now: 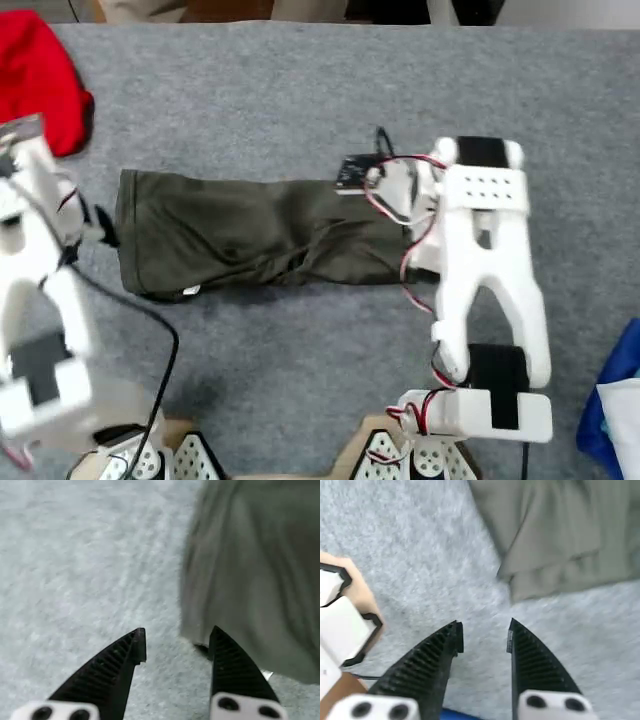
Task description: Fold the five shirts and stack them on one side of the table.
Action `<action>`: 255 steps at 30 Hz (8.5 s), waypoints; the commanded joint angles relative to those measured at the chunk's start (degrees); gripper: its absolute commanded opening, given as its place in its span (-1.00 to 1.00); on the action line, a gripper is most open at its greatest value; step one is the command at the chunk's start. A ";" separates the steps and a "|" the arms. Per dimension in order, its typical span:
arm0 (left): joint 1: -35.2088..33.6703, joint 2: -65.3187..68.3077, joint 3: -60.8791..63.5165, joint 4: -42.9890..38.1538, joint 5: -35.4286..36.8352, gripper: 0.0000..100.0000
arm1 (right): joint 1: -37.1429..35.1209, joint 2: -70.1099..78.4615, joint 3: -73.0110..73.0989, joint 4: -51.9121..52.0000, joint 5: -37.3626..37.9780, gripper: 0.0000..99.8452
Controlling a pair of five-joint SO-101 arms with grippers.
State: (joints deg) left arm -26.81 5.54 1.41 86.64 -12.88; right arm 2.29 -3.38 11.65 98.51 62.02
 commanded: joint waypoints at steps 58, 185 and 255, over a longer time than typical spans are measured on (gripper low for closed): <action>-6.59 45.14 -56.53 14.24 3.78 -0.96 | 8.13 -11.56 6.37 2.81 -0.97 -0.67; 22.86 57.89 -65.49 5.89 9.76 -0.96 | -15.43 79.08 -106.33 0.18 -35.69 -0.93; 5.27 3.12 -5.45 1.58 -9.23 -0.96 | -31.69 24.66 -30.29 -0.79 -38.51 -0.96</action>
State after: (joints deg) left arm -24.44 12.13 -3.87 88.75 -22.11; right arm -31.30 21.41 -14.29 95.08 21.58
